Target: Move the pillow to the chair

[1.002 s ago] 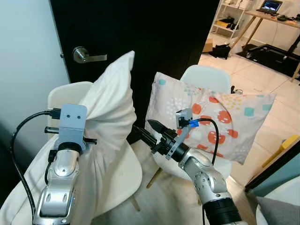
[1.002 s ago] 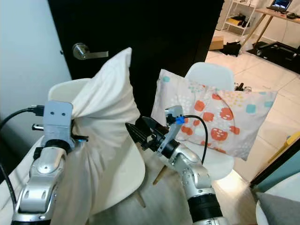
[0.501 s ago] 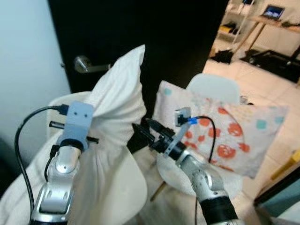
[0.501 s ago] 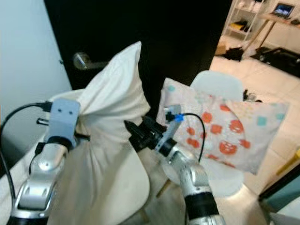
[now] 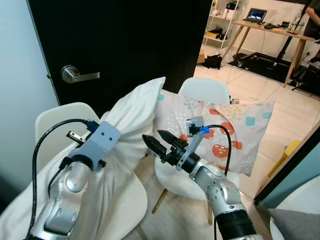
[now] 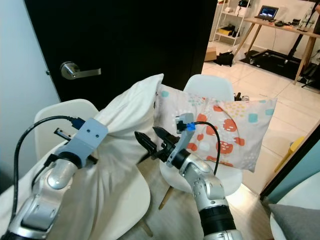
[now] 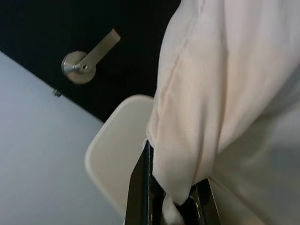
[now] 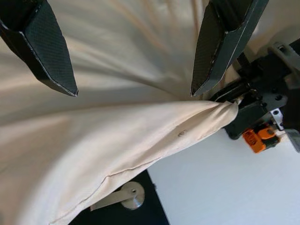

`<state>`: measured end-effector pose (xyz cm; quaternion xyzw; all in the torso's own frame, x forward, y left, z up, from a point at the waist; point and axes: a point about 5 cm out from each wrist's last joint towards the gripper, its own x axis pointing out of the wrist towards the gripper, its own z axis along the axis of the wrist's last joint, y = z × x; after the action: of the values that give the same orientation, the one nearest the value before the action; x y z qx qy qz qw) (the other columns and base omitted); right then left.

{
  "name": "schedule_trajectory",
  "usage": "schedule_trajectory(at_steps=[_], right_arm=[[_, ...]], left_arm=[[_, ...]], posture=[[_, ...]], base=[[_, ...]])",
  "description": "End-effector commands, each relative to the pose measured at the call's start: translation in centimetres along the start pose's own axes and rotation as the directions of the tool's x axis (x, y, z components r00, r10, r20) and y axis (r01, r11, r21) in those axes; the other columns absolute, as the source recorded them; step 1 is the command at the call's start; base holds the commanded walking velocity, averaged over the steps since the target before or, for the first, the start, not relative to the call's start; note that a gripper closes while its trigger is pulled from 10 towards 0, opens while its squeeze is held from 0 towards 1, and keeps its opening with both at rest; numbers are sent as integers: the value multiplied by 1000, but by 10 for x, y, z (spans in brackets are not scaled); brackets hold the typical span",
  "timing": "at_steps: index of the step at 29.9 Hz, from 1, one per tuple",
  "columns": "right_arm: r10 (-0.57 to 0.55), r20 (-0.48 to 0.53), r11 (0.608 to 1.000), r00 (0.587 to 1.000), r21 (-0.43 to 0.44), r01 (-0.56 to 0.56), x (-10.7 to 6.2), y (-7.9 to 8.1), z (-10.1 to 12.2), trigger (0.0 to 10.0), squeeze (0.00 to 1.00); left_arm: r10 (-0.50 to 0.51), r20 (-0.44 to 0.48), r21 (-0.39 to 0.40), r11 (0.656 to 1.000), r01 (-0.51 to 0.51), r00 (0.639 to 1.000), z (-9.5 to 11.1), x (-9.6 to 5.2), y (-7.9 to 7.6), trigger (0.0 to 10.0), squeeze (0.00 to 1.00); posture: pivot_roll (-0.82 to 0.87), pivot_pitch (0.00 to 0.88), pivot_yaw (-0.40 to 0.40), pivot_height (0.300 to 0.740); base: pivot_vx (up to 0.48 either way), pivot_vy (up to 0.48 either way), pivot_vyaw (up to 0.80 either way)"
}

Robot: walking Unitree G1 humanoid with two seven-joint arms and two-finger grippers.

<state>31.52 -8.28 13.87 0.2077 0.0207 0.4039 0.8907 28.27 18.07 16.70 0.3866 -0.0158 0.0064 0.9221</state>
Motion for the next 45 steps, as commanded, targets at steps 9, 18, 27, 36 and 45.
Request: schedule_trajectory(at_steps=[9, 18, 27, 36, 45], right_arm=[[9, -69, 999, 998, -50, -12, 1, 3, -3, 10000, 0], [52, -17, 998, 998, -19, -53, -3, 6, 4, 10000, 0], [61, -29, 997, 998, -49, -62, -5, 9, 3, 10000, 0], [67, -39, 997, 997, -45, -69, -6, 10, 2, 10000, 0], [27, -37, 999, 999, -20, -27, -6, 7, 2, 10000, 0]], left_arm=[[70, -8, 269, 961, -65, 998, -13, 1, 31, 10000, 0], [136, 170, 360, 913, -190, 976, 8, 4, 53, 10000, 0], [52, 206, 374, 919, -127, 977, 6, 4, 36, 10000, 0], [61, 199, 371, 919, -132, 978, 1, 2, 37, 10000, 0], [68, 184, 258, 959, -115, 981, 4, 2, 35, 10000, 0]], posture=[[24, 0, -67, 740], [28, 0, -71, 740], [20, 0, -66, 740], [25, 0, -69, 740], [21, 0, -68, 740]], base=[[0, 0, 0], [0, 0, 0], [0, 0, 795], [0, 0, 794], [0, -107, 617]])
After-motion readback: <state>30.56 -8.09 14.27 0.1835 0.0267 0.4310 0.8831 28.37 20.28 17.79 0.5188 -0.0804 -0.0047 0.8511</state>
